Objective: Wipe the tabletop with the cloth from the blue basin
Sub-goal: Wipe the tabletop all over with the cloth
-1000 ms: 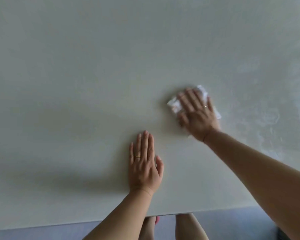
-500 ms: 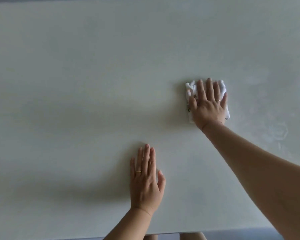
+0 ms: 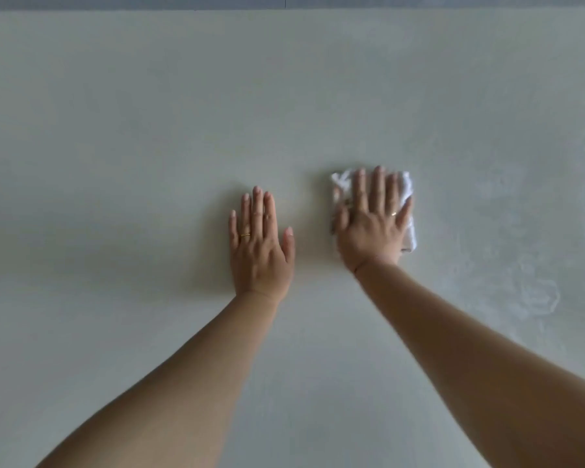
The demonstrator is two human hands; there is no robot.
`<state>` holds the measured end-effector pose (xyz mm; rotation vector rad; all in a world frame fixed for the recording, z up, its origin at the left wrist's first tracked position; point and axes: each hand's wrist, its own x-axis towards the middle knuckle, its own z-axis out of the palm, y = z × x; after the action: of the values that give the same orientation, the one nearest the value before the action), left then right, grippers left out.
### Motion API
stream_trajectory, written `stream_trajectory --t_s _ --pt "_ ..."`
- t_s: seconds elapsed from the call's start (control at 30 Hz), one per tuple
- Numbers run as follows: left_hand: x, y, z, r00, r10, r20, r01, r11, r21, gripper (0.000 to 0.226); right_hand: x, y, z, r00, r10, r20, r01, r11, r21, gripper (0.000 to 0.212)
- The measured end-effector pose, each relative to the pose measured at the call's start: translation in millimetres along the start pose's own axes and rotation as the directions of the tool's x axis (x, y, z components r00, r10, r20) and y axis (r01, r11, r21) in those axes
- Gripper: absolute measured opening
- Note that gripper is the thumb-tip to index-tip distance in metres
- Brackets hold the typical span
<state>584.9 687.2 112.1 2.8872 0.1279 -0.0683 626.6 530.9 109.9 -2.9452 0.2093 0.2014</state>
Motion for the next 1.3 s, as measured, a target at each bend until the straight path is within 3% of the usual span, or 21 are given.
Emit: stream_trajectory --t_s 0.07,0.13,0.2,0.23,0.3,0.37,0.4,0.47,0.53,0.6,0.67,0.73,0.83,0.87,0.93,1.0,1.07,1.1,1.17,1.23,1.3 --pt "4.5 -0.9 3.9 1.000 -0.016 0.003 0.016 0.999 0.028 0.063 -21.4 -13.0 4.4 0.965 -0.260 0.030 0.260 0.965 -0.010 0.059" --pt "4.3 -1.7 6.0 1.000 -0.008 -0.006 0.009 0.999 0.035 0.063 -15.4 3.8 -3.6 0.822 -0.564 0.084 0.570 0.818 -0.081 0.058" --pt "3.4 -2.3 7.5 1.000 -0.003 -0.005 0.003 0.999 0.033 0.065 18.4 35.1 -13.0 0.771 -0.627 0.116 0.637 0.758 -0.137 0.059" --pt "3.2 -2.4 8.0 1.000 -0.005 -0.002 0.005 0.999 0.035 0.065 37.9 49.2 -17.2 0.835 -0.540 0.108 0.551 0.824 -0.137 0.060" --pt "3.7 -1.8 8.6 1.000 -0.018 0.006 0.017 0.999 0.043 0.066 67.3 62.5 -23.0 0.983 -0.172 0.065 0.176 0.982 -0.074 0.061" --pt "4.3 -1.5 9.1 1.000 -0.027 0.014 0.026 0.998 0.052 0.066 68.0 37.4 -17.3 0.993 0.114 0.008 -0.114 0.993 -0.012 0.060" --pt "4.2 -1.3 8.9 0.999 -0.028 0.020 0.027 0.998 0.058 0.066 57.2 15.8 -10.8 0.991 0.136 0.002 -0.136 0.991 0.005 0.061" --pt "4.4 -0.2 7.2 0.999 -0.029 0.022 0.027 0.997 0.073 0.064 25.0 -27.7 1.6 0.994 -0.102 0.041 0.102 0.995 0.019 0.060" --pt "4.9 1.3 5.4 1.000 -0.025 0.003 0.024 0.996 0.084 0.060 5.2 -39.5 4.7 0.894 -0.434 0.112 0.439 0.898 -0.020 0.058" --pt "4.9 0.4 5.3 1.000 -0.012 0.009 0.011 0.998 0.068 0.062 28.8 -15.8 -7.3 0.787 -0.599 0.150 0.613 0.787 -0.072 0.059" --pt "5.2 -0.7 5.3 1.000 -0.014 0.022 0.012 0.998 0.062 0.066 67.4 18.7 -15.9 0.838 -0.530 0.127 0.544 0.829 -0.128 0.062" --pt "6.0 -0.8 5.0 0.999 -0.023 0.027 0.022 0.998 0.066 0.067 98.5 38.8 -22.3 0.966 -0.249 0.067 0.255 0.963 -0.087 0.060" --pt "6.1 -0.3 4.5 0.999 -0.025 0.029 0.023 0.998 0.063 0.067 91.7 -0.6 -10.5 0.996 0.086 -0.010 -0.086 0.996 0.008 0.060" --pt "5.9 0.2 4.3 0.999 -0.025 0.032 0.023 0.998 0.065 0.068 79.1 -21.1 -5.8 0.999 0.047 -0.001 -0.046 0.998 0.035 0.060" --pt "5.5 0.9 3.1 0.999 -0.027 0.039 0.024 0.997 0.072 0.068 54.6 -45.6 0.9 0.965 -0.256 0.060 0.256 0.967 0.010 0.060" --pt "5.6 1.3 2.4 0.999 -0.023 0.040 0.020 0.997 0.076 0.067 58.3 -33.8 -7.3 0.825 -0.547 0.143 0.561 0.824 -0.077 0.062" --pt "5.7 0.7 2.9 0.999 -0.019 0.036 0.016 0.997 0.081 0.067 91.0 -1.0 -17.9 0.769 -0.617 0.164 0.638 0.758 -0.135 0.061" --pt "5.7 0.5 3.4 0.999 -0.019 0.030 0.017 0.996 0.085 0.067 109.4 16.1 -20.7 0.824 -0.550 0.140 0.566 0.812 -0.140 0.059" --pt "6.2 1.3 4.4 0.999 -0.025 0.027 0.023 0.996 0.088 0.066 140.3 39.2 -26.7 0.971 -0.230 0.071 0.235 0.969 -0.078 0.058" --pt "6.5 2.1 4.8 0.999 -0.036 0.029 0.033 0.995 0.090 0.066 144.7 26.0 -23.4 0.997 0.076 0.009 -0.076 0.997 0.006 0.060" --pt "5.6 3.1 4.6 0.998 -0.044 0.038 0.040 0.995 0.096 0.067 125.6 -10.4 -13.5 0.991 0.131 -0.017 -0.130 0.990 0.056 0.060"
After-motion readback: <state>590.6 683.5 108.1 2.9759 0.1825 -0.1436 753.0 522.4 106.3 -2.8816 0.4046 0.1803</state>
